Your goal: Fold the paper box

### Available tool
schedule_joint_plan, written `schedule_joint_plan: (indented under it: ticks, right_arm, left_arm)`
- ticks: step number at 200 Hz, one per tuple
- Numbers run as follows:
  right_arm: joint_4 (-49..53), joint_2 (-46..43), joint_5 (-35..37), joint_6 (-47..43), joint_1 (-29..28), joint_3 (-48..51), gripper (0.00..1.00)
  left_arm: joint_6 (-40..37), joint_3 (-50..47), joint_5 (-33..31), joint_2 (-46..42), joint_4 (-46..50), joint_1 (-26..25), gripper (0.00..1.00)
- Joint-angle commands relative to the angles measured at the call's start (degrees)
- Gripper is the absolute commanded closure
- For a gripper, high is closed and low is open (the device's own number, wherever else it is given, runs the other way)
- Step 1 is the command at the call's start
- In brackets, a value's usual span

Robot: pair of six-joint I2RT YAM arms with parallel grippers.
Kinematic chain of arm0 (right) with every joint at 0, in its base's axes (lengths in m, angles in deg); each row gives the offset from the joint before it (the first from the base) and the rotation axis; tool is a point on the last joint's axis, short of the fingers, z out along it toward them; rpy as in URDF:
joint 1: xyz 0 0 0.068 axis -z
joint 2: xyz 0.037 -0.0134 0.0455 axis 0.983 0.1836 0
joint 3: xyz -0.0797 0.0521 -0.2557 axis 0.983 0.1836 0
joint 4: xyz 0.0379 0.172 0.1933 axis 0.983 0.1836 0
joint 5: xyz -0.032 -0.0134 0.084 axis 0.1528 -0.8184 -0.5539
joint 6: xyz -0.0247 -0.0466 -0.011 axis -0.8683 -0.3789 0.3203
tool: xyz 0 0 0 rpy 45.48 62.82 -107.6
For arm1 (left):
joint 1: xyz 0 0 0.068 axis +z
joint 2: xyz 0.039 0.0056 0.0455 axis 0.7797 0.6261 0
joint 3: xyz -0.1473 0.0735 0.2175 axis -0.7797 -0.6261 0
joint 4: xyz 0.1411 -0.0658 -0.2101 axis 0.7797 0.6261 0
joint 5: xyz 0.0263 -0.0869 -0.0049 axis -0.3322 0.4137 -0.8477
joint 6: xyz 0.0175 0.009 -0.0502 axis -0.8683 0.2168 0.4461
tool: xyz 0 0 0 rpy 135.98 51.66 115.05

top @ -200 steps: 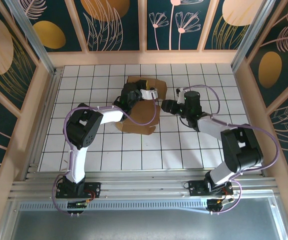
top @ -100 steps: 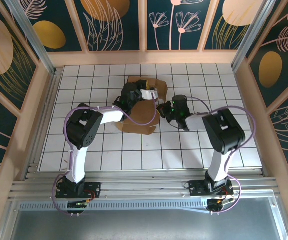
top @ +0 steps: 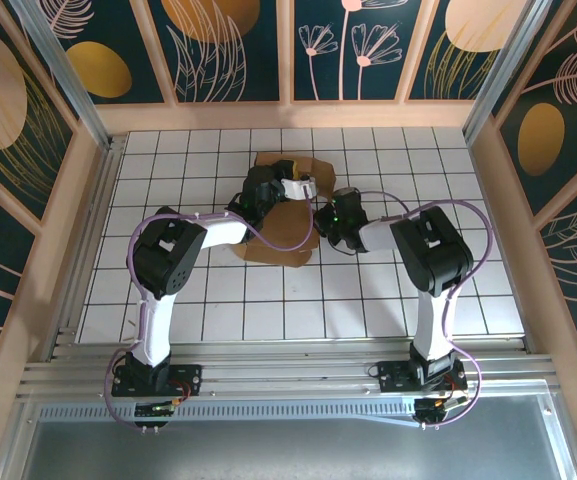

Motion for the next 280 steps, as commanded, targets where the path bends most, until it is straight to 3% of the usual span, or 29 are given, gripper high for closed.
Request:
schedule_joint_plan:
  ticks: [1,16,48,53,58,66,78,109,156,174,190,209,241,265,280]
  right_arm:
    - [6.9,-6.5,6.2,-11.3,-0.8,0.7,1.00]
    - [6.9,-13.9,9.2,-18.5,-2.3,2.2,1.00]
    - [2.6,-28.8,14.0,-30.4,-2.1,10.4,0.82]
    - [1.2,-30.4,13.8,-31.9,-1.5,11.5,0.78]
    - [0.3,-31.4,13.8,-32.8,-0.9,12.1,0.66]
    - [0.6,-32.1,13.7,-34.5,0.2,11.7,0.55]
    - [3.0,-31.1,14.0,-37.9,1.0,8.7,0.50]
    - [6.7,-23.7,17.4,-45.5,1.1,0.4,0.46]
    - [5.3,-13.8,15.5,-51.6,2.5,-6.0,0.52]
    - [5.8,-10.5,18.1,-53.0,2.5,-8.3,0.57]
    - [6.1,-9.1,22.6,-54.4,2.5,-9.1,0.62]
    - [5.6,-9.1,24.4,-55.8,2.8,-8.6,0.67]
    - [4.9,-10.1,22.8,-58.2,2.7,-7.6,0.80]
    - [5.1,-11.0,21.9,-60.5,2.8,-7.3,0.90]
    - [5.9,-11.3,21.5,-61.7,3.1,-7.6,0.94]
  left_arm:
    - [0.3,-0.4,1.3,0.9,0.9,-0.6,0.82]
    - [0.4,-0.4,1.2,1.0,0.9,-0.6,0.82]
    - [0.2,-0.5,1.3,1.1,0.6,-0.6,0.82]
    - [0.2,-0.6,1.3,1.0,0.6,-0.6,0.82]
    - [0.3,-0.6,1.4,1.0,0.6,-0.5,0.82]
    - [0.5,-0.7,1.5,0.9,0.7,-0.6,0.82]
    - [0.4,-0.7,1.9,0.8,0.8,-0.6,0.82]
    - [0.9,-0.7,2.3,0.8,1.4,-0.6,0.71]
    - [2.5,-0.8,3.3,-0.6,2.5,-0.6,0.66]
    - [3.8,-1.8,4.2,-1.8,1.9,-0.7,0.65]
    - [6.5,-4.0,5.6,-4.3,0.5,-0.8,0.55]
    - [12.1,-7.0,8.1,-9.0,-0.3,-1.0,0.46]
    - [29.2,-13.2,9.3,-21.0,-3.0,-1.1,0.35]
    - [39.1,-14.7,4.0,-32.3,5.7,-0.7,0.27]
    - [43.0,-14.6,2.2,-36.7,13.5,2.2,0.26]
